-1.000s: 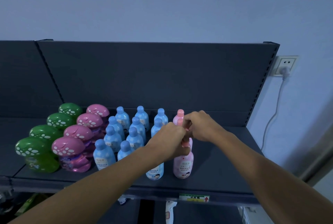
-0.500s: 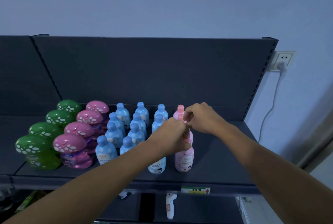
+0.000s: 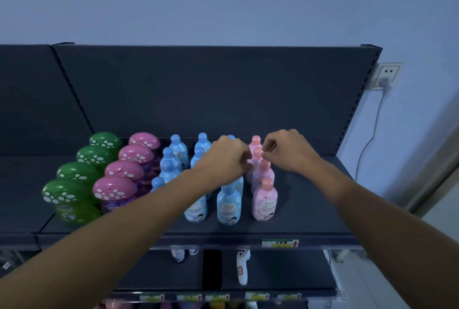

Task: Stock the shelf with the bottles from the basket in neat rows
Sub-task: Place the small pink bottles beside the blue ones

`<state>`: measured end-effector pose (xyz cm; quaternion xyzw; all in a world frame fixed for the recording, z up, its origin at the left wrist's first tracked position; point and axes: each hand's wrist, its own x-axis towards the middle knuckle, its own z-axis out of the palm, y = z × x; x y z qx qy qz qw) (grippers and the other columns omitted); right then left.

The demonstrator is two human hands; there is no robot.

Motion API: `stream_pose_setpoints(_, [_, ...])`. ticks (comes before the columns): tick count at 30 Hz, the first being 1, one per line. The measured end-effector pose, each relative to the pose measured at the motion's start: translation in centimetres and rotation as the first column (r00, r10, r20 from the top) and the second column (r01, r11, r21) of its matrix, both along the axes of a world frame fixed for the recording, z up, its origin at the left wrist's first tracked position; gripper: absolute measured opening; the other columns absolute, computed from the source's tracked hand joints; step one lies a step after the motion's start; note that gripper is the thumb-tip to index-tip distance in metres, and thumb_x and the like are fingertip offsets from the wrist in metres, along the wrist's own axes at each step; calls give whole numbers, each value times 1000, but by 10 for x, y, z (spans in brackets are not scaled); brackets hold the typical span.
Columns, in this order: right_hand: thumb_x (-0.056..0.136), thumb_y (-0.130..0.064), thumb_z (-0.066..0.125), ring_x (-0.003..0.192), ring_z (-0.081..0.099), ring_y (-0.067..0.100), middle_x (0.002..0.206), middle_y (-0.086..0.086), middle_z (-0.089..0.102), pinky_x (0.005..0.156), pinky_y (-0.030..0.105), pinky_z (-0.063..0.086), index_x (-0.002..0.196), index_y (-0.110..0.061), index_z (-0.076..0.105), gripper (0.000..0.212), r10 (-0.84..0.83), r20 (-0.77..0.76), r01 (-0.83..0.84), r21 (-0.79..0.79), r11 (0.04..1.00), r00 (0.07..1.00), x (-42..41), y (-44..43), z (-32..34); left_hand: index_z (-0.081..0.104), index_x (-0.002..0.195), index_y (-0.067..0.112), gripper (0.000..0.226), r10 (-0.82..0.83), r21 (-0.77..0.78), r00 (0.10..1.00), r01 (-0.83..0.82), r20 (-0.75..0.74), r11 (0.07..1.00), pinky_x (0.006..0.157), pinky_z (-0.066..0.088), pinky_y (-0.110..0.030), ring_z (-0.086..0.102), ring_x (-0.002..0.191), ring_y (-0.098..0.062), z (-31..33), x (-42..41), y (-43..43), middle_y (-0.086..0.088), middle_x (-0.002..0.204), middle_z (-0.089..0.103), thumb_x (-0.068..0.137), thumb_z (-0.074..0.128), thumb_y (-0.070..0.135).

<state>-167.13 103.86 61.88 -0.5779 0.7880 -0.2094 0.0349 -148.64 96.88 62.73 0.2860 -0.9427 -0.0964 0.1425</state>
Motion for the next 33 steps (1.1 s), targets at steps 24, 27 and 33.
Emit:
stream_pose_setpoints(24, [83, -23, 77, 77, 66, 10, 74, -12, 64, 76, 37, 59, 89, -18, 71, 10, 30, 94, -36, 71, 997, 995, 278, 17, -70, 76, 97, 24, 15, -33, 225, 992, 4, 122, 974, 81, 58, -38, 68, 89, -18, -81, 278, -36, 4, 90, 74, 86, 69, 32])
stream_pose_setpoints(27, [82, -22, 78, 79, 67, 8, 78, -10, 68, 78, 36, 59, 92, -18, 72, 13, 34, 148, -53, 126, 991, 988, 296, 14, -100, 76, 101, 25, 19, 3, 270, 985, -50, 174, 962, 83, 58, -39, 69, 92, -23, -116, 291, -39, 0, 96, 75, 87, 68, 34])
stream_pose_setpoints(33, [84, -24, 76, 81, 67, 7, 81, -15, 67, 82, 35, 59, 97, -24, 73, 14, -7, 250, -65, 278, 958, 968, 321, 10, -178, 75, 102, 28, 20, 45, 422, 947, -185, 318, 887, 85, 59, -42, 70, 96, -30, -207, 313, -38, -5, 103, 73, 87, 61, 31])
